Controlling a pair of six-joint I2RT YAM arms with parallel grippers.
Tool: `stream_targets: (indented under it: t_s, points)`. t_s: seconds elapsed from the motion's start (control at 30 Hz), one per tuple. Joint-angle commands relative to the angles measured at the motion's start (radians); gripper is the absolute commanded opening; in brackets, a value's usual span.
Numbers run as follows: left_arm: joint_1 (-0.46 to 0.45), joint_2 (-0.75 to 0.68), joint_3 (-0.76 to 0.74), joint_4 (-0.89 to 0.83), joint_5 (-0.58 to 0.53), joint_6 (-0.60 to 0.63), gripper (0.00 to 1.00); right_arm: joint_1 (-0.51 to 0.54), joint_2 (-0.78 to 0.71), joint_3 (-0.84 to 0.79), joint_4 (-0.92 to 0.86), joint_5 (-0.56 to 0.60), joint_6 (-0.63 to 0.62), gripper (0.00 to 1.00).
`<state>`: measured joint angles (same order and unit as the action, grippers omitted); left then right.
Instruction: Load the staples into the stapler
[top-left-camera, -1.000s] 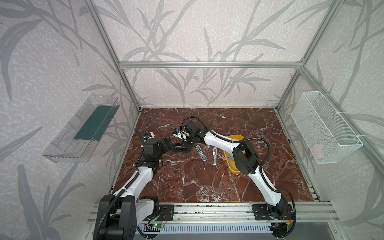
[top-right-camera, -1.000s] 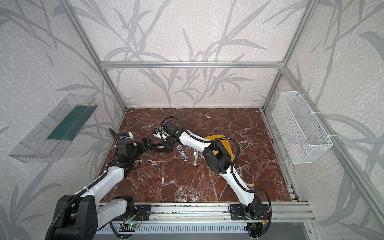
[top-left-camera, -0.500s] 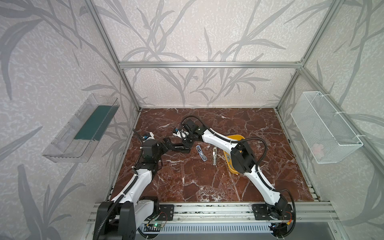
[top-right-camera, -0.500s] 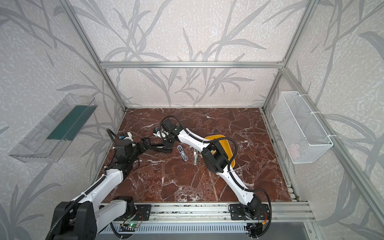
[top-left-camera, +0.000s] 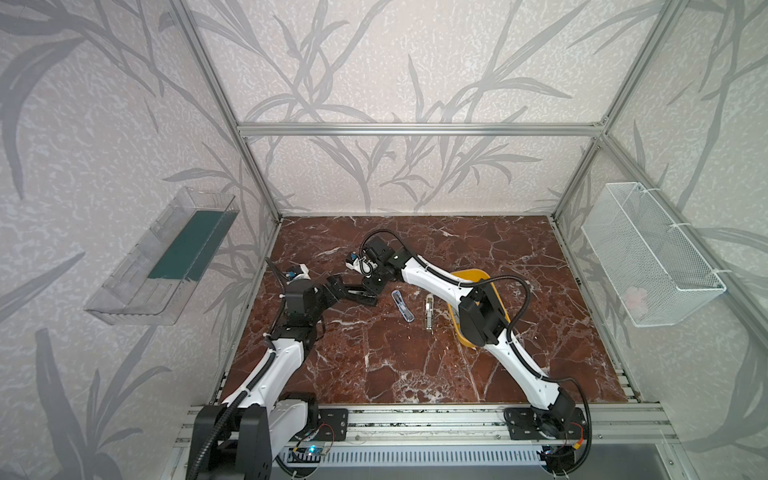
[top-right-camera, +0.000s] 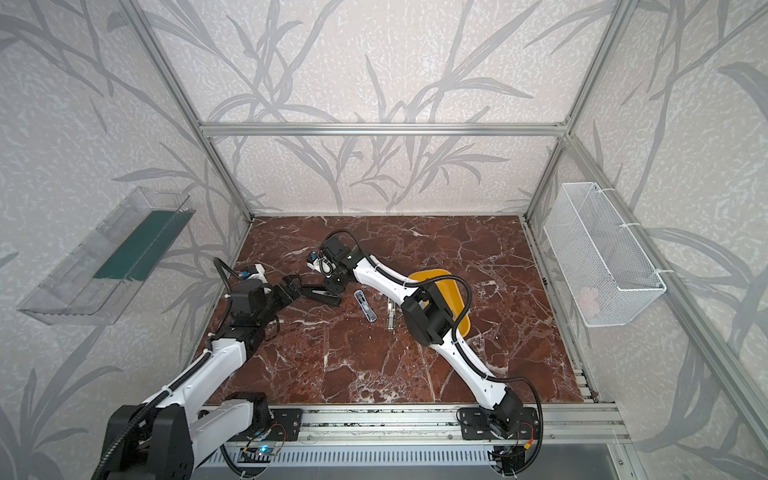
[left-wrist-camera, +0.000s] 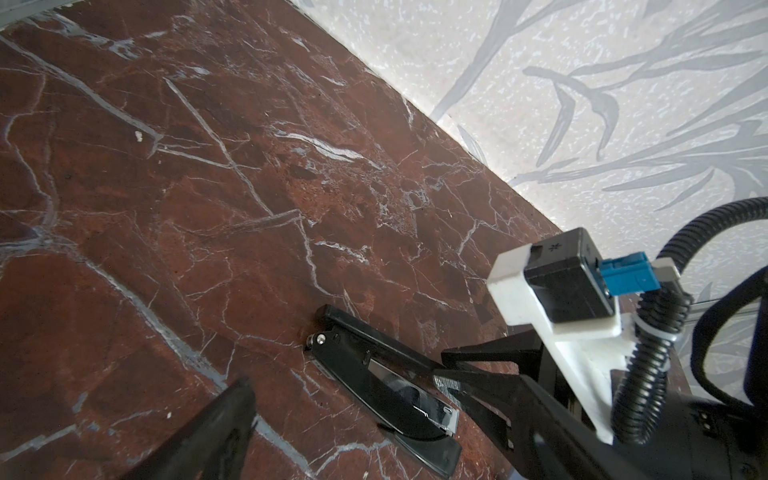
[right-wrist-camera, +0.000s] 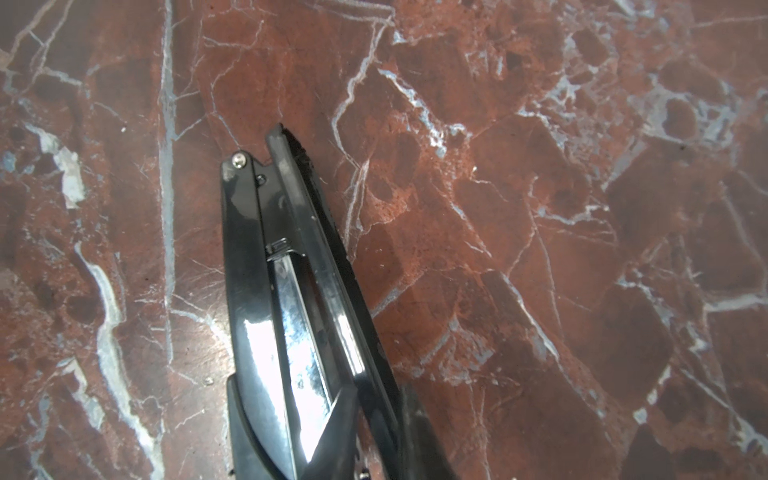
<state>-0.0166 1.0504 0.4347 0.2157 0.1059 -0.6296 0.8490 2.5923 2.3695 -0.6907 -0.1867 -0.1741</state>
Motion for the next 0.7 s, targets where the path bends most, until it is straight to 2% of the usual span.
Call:
stream_targets:
  t_s: [0.0,0.17,0.27,0.4,0.53,0.67]
  points:
    - [0.006,-0.016,-0.018,0.001,0.004,-0.010,0.97,0.017,-0.005,-0.060,-0.032,-0.008,0.076,0.20]
    - [0.006,-0.031,-0.024,-0.009,-0.001,-0.009,0.97,0.024,-0.068,-0.185,0.074,-0.035,0.157,0.18]
    - [0.007,-0.047,-0.027,-0.018,-0.002,-0.007,0.97,0.033,-0.079,-0.210,0.081,-0.014,0.174,0.31]
    - [0.006,-0.072,-0.040,-0.021,0.002,-0.010,0.97,0.041,-0.081,-0.233,0.092,0.008,0.201,0.32]
    - [0.006,-0.092,-0.045,-0.033,0.004,-0.009,0.97,0.042,-0.110,-0.292,0.147,0.015,0.239,0.22]
    - [0.006,-0.105,-0.050,-0.044,0.002,-0.007,0.97,0.042,-0.169,-0.380,0.207,0.000,0.364,0.03]
